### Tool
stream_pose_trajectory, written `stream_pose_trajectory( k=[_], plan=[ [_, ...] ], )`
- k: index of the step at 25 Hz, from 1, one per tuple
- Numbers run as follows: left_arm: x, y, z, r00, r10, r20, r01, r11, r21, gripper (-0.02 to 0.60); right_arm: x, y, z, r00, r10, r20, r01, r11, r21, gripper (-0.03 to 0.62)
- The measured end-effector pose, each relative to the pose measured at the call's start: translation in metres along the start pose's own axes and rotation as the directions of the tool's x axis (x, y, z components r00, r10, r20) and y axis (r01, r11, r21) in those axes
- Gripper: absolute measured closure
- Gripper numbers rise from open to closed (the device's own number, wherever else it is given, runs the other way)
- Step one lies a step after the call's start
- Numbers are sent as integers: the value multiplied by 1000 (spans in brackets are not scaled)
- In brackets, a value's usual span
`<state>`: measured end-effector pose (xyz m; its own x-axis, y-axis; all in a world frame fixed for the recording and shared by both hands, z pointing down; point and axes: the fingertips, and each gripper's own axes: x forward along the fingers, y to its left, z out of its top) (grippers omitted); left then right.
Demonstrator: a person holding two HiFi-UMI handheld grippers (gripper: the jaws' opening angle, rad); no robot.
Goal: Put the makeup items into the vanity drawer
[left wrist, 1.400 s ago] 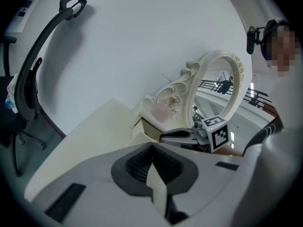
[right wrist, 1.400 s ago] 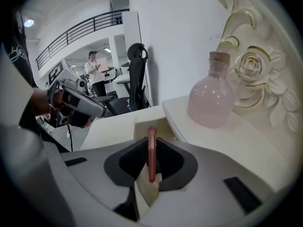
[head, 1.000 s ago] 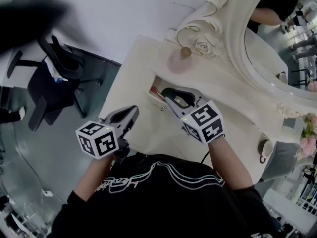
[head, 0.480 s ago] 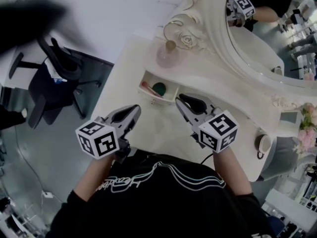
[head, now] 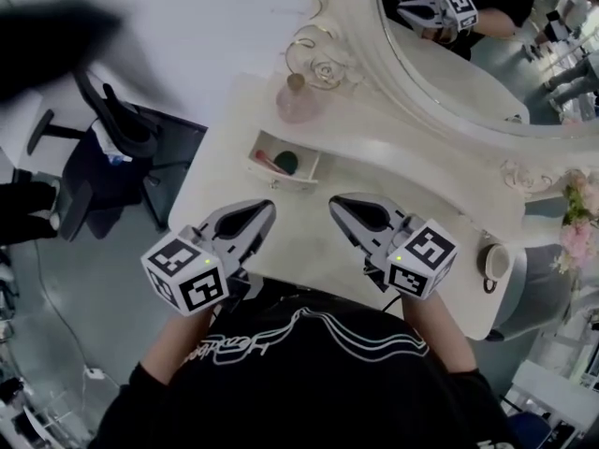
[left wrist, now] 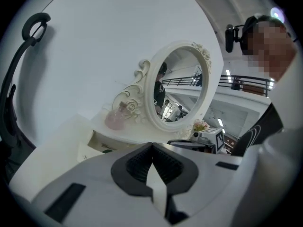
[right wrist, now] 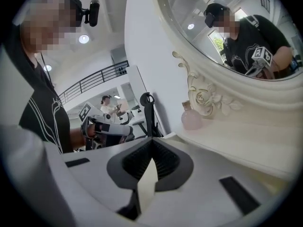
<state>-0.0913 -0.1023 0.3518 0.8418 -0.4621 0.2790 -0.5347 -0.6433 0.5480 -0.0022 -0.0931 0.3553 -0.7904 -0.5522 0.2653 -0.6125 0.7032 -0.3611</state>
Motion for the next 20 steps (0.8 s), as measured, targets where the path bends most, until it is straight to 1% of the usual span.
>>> stream_pose_trajectory(
  k=[2,6,14,20],
  plan=[
    [0,-13,2,1000,-11,12,11,999,35,560,-9,6,2,1000,18,14,-18,1000,-2,569],
    [1,-26,2,1000,-21,19,20,998,55,560,-18,12,2,999,32,26,-32,999,-10,570],
    [-1,-27,0,1000,-15,16,14,998,56,560,-20,16,2,998,51,34,-51,999,1,569],
    [0,-27,0,1000,-23,6,23,998,56,560,-19,18,1,998,47,30,-47,999,1,569]
  ],
)
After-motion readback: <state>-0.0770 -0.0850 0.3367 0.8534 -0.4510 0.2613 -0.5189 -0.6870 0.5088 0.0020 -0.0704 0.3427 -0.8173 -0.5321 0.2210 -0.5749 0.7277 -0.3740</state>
